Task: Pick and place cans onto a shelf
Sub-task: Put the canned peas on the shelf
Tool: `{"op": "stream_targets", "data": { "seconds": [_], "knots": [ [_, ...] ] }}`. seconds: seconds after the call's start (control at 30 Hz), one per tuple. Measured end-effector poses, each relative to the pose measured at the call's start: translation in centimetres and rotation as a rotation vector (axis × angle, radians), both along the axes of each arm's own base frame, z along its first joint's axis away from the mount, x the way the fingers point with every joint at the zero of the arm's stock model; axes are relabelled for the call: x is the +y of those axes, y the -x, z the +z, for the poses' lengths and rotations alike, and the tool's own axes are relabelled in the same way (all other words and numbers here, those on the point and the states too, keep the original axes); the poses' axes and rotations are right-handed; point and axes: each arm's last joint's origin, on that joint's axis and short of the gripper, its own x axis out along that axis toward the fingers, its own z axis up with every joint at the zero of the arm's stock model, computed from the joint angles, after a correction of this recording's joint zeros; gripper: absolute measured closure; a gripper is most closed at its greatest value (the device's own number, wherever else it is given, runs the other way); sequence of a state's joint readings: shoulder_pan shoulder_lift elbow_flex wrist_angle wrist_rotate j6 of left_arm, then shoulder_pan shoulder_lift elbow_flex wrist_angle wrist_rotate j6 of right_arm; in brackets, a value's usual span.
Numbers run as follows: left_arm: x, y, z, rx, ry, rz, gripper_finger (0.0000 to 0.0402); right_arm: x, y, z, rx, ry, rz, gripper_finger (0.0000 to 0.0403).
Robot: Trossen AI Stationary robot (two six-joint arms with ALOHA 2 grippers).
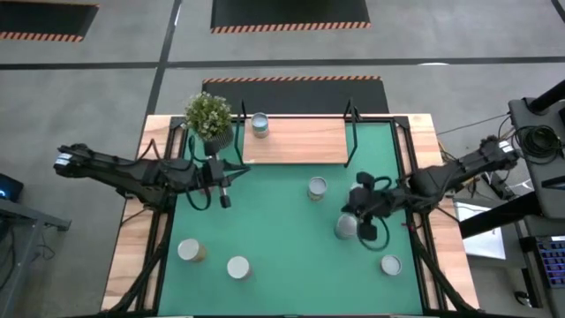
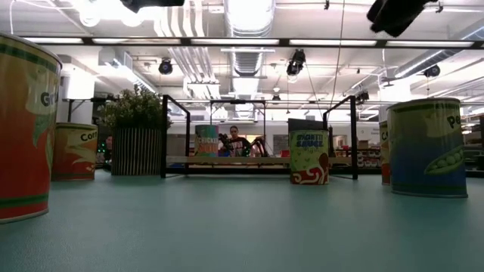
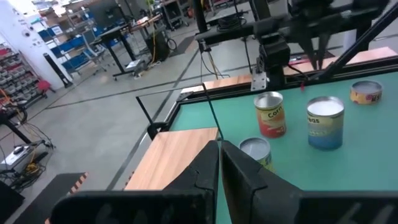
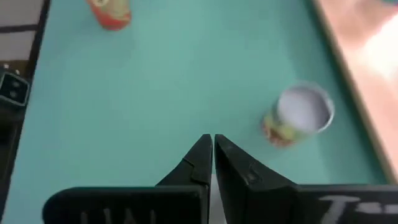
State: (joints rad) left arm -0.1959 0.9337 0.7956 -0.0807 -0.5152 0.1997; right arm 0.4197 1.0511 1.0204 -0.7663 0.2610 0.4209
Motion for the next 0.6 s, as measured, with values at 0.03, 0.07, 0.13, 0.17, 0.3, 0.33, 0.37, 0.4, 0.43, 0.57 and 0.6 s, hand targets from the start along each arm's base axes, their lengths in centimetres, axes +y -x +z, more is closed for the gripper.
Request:
{"op": "stream_targets", "data": {
  "seconds": [0.03,0.07,0.13,0.17,0.3,0.33,0.37,0.4,0.43,0.57,0.6],
  "knots": [
    [0.0,-0.1,0.0,0.003,-0.001,0.0,0.0402,0.5,0.1,-0.4,0.028,0.0,-0.004,0.0394],
    [0.0,-0.2,-0.1,0.007,-0.001,0.0,0.0402,0.9,0.2,-0.6,0.039,0.0,-0.003,0.0394],
    [-0.1,-0.4,-0.1,0.01,-0.002,0.0,0.0402,1.9,0.3,-0.8,0.026,-0.007,-0.006,0.0394],
    [-0.1,-0.4,-0.1,0.012,-0.002,-0.001,0.0402,2.3,0.5,-1.0,0.026,-0.001,-0.012,0.0394],
    [-0.1,-0.7,-0.3,0.024,-0.005,-0.001,0.0402,3.3,1.4,-2.4,0.034,0.024,-0.048,0.0394],
    [-0.1,-0.7,-0.3,0.025,-0.005,-0.001,0.0402,3.4,1.7,-2.7,0.036,0.031,-0.059,0.0394],
    [-0.1,-0.7,-0.3,0.024,-0.004,-0.001,0.0402,3.4,1.9,-3.0,0.032,0.036,-0.07,0.0394],
    [-0.1,-0.7,-0.3,0.024,-0.004,-0.001,0.0402,3.4,2.2,-3.2,0.026,0.038,-0.081,0.0394],
    [-0.1,-0.7,-0.3,0.024,-0.004,-0.001,0.0402,3.3,2.4,-3.3,0.021,0.038,-0.09,0.0394],
    [-0.1,-0.7,-0.2,0.015,-0.003,-0.001,0.0402,3.0,2.9,-4.3,0.02,0.036,-0.111,0.0394],
    [-0.1,-0.7,-0.2,0.014,-0.003,-0.001,0.0402,2.9,3.0,-4.4,0.014,0.029,-0.115,0.0394]
  ]
}}
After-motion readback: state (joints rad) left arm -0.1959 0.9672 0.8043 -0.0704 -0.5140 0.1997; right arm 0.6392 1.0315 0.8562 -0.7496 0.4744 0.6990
